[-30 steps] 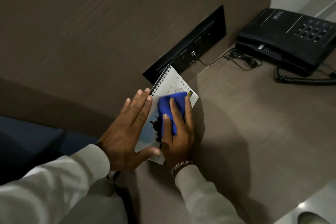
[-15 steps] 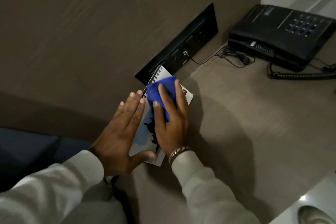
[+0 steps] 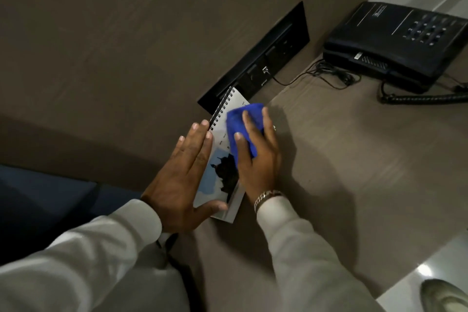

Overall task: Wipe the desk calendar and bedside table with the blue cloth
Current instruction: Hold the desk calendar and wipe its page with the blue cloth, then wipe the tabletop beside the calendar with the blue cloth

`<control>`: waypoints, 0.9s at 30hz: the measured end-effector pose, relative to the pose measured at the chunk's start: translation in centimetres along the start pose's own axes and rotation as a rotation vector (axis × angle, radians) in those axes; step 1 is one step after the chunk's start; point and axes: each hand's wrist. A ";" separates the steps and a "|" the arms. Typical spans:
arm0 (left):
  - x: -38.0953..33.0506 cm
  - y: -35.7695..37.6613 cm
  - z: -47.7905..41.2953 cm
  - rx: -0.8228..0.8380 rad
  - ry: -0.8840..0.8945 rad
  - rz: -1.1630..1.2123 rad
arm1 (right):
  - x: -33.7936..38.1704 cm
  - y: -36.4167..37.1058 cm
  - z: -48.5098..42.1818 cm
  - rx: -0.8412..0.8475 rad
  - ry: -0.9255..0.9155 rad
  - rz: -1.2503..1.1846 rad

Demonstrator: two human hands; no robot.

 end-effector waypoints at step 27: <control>0.0 -0.7 0.8 -0.068 0.085 -0.239 | 3.2 -23.2 -2.0 0.820 0.013 0.997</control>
Point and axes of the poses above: each hand's wrist, its own z-axis away from the middle knuckle, its own y-axis out of the palm, x = y × z, and after that the axes turned 5 degrees about -y, right-handed
